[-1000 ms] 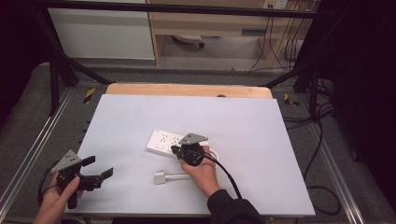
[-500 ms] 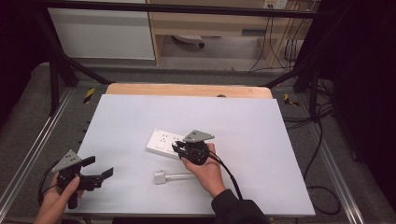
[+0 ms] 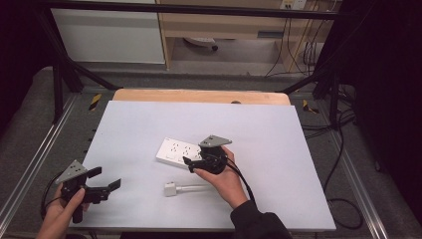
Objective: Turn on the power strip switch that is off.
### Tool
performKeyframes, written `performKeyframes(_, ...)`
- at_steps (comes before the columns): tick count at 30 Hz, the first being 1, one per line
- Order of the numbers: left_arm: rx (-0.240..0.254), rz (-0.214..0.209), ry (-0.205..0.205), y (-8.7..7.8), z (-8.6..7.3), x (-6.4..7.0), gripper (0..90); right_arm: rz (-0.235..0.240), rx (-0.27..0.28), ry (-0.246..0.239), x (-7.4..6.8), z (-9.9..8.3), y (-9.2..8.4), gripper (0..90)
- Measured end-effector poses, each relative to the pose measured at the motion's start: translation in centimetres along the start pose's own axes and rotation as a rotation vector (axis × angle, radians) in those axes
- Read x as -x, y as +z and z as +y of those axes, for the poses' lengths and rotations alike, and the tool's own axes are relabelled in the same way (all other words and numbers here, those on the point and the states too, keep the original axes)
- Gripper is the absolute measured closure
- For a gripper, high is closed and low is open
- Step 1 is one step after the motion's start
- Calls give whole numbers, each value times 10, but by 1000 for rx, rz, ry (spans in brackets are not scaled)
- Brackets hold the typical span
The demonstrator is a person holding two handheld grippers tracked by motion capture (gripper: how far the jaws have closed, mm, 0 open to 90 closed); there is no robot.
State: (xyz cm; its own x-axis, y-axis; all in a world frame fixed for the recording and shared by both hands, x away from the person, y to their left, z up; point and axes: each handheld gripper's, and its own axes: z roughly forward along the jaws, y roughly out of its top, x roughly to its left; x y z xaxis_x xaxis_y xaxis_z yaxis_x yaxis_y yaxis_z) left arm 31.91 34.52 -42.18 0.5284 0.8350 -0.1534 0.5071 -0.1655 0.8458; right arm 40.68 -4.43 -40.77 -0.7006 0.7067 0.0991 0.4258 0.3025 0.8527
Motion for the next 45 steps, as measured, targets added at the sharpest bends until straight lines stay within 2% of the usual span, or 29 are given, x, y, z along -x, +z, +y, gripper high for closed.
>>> performKeyframes(3, 0, 0, -1, 0, 0, 0, 68, -21, -6, 4, 1, 3, -2, 89)
performKeyframes(6, -1, 0, -2, 0, 0, 0, 68, -29, -8, 13, 3, 6, -7, 42)
performKeyframes(9, -1, -1, -2, 0, 0, 0, 68, -37, -3, 9, 6, 8, -14, 38)
performKeyframes(11, -1, -1, -2, 0, 0, 0, 68, -59, 7, 9, 10, 10, -19, 38)
performKeyframes(20, -2, 1, -4, 0, 0, 0, 68, -151, 117, 35, 31, 13, -48, 47)
performKeyframes(28, -2, 1, -2, 0, 0, 0, 68, -177, 151, 58, 50, 10, -76, 49)
performKeyframes(45, 0, 4, -2, -1, 0, -1, 68, -217, 181, 96, 69, 3, -105, 58)
